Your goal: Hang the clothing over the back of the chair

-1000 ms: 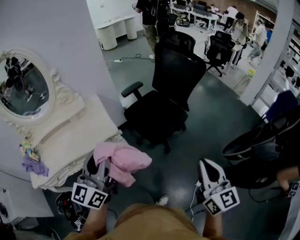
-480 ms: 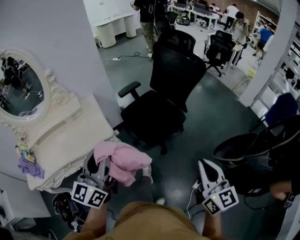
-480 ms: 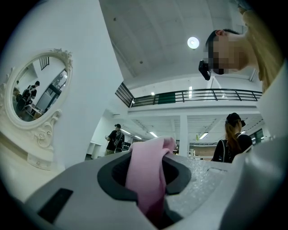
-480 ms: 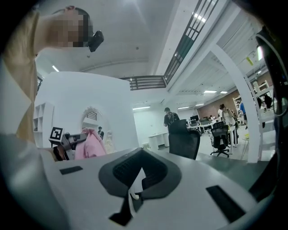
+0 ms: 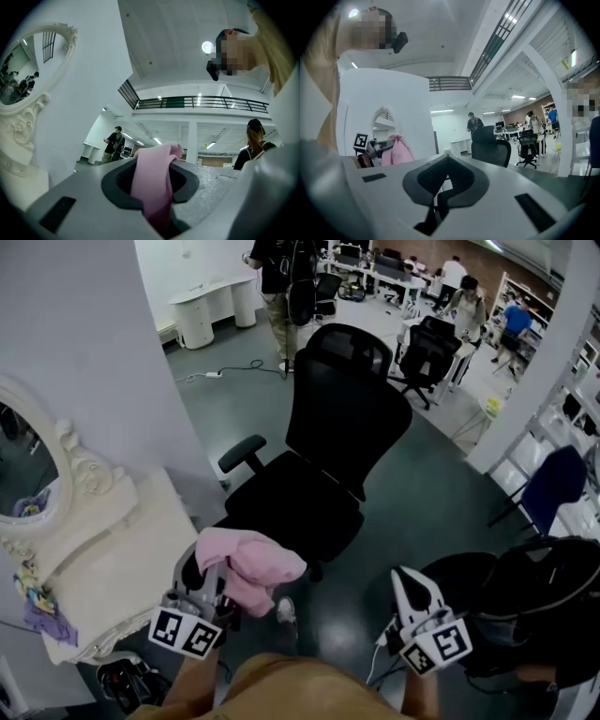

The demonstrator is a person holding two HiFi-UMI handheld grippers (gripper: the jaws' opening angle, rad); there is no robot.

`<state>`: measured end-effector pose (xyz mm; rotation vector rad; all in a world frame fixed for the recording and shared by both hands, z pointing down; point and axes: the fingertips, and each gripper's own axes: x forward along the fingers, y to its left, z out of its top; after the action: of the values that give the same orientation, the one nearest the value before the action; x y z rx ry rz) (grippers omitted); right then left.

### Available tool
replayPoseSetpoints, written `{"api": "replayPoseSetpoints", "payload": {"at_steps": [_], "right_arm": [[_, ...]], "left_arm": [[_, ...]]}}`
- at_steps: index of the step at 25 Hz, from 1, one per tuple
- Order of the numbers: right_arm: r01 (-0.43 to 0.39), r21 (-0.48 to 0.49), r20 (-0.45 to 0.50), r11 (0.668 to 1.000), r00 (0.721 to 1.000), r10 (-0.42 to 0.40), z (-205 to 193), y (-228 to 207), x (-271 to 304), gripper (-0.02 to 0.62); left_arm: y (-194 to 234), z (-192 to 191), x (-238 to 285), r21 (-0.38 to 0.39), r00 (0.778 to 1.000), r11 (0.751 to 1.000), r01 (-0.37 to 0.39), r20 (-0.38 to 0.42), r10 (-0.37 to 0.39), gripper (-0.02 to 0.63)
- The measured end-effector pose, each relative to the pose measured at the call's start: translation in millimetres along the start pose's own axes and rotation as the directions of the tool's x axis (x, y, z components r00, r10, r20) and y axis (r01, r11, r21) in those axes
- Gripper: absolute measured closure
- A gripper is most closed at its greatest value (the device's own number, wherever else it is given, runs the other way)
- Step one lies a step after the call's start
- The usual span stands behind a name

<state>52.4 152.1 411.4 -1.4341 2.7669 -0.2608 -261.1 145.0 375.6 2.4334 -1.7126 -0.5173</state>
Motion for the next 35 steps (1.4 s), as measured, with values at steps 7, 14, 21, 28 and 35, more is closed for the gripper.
{"api": "replayPoseSetpoints", "payload": {"at_steps": [7, 14, 21, 28, 35], "right_arm": [[0.017, -0.032, -0.009, 0.999, 1.000, -0.017, 29, -24, 134, 0.591], [0.071, -0.043, -0.027, 0.997, 0.997, -0.072, 32, -38, 204, 0.591], [0.165, -0.028, -0.023, 0.986, 0.986, -0.166, 41, -81, 210, 0.591], [0.175, -0.012, -0.004, 0.985, 0.985, -0.175, 50, -138, 220, 0.591], [0.104, -0.028, 0.060, 0.994, 0.993, -0.102, 86, -224, 254, 0.591]], "left_arm": [[65, -2, 116, 0.021, 0.997, 0.998, 0.064, -0.038, -0.063, 0.531], [109, -34, 192, -0.063, 0.986, 0.989, 0.135, -0.094, -0.141, 0.531], [101, -47, 254, -0.147, 0.972, 0.970, 0.193, -0.109, -0.210, 0.531], [74, -62, 307, -0.152, 0.965, 0.964, 0.217, -0.114, -0.235, 0.529], [45, -65, 373, -0.090, 0.976, 0.978, 0.188, -0.090, -0.196, 0.529]]}}
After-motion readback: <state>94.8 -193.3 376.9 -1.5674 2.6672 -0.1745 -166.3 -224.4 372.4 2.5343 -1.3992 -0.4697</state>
